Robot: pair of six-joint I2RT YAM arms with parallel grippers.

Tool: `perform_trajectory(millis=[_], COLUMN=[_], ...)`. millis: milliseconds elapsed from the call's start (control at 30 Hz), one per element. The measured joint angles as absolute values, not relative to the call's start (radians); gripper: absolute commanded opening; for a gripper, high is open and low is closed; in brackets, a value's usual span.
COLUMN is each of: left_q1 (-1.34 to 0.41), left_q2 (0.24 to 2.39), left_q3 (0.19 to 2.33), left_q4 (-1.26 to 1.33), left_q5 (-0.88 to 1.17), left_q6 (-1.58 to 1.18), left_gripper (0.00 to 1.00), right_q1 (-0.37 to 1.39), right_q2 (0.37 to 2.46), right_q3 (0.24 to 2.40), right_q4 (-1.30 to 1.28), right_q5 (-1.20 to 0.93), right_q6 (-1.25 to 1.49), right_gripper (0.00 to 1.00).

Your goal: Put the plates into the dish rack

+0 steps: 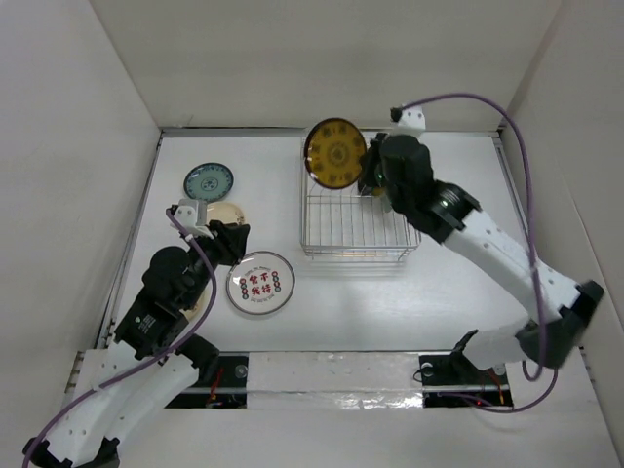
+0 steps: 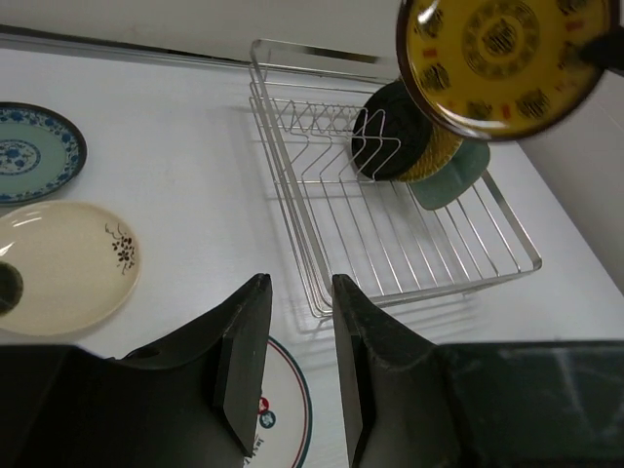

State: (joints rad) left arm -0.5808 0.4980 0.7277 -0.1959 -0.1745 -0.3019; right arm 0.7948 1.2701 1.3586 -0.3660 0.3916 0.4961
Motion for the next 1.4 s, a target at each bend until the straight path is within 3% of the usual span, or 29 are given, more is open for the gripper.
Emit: perform_trajectory(millis=[100,233,433,867,1200,1233,1267,1367,1400], left_q1=[-0.581,-0.581,-0.581,-0.581,-0.581,-0.581,-0.581,-0.581,-0.581], left_q2=[0.484,0.479,0.479,0.467,0.458,0.458,0.458,0.458,0.458], left_q3=[0.728,0.727,0.728,0.728,0.728,0.727,0.728,0.728,0.728], left_q4=[-0.202,-0.207,-0.208,-0.207,-0.207,-0.207,-0.207,-0.207,-0.207], left_q5=[-0.185,-0.185,-0.165,-0.110,-0.100,-0.098,-0.098,-0.098,-0.098], left_q6=[-0.308,-0.313,-0.313,-0.313,-0.313,-0.313,-0.312,-0.312,-0.313], left_gripper=[0.29,0.29,0.29,0.30,0.30,0.30,0.30,0.31,0.31], right_q1=[0.749,0.701,0.636,0.615,0.639,0.643,0.644,0.646,0.648], right_q2=[1.494,1.821,2.094,2.157,2.379,2.394,2.400,2.388,2.369], right_q3=[1.608,1.910,2.164,2.236,2.335,2.342,2.343,2.334,2.313], right_q4=[-0.468,-0.636,-0.836,-0.927,-0.926,-0.923,-0.918,-0.912,-0.900], right_q5=[0.659,0.851,0.997,1.077,1.048,1.052,1.054,1.039,1.026], right_q6=[0.404,0.338,0.289,0.261,0.242,0.240,0.240,0.245,0.242], right_gripper=[0.00,0.00,0.00,0.00,0.00,0.06,0.22,0.49,0.51])
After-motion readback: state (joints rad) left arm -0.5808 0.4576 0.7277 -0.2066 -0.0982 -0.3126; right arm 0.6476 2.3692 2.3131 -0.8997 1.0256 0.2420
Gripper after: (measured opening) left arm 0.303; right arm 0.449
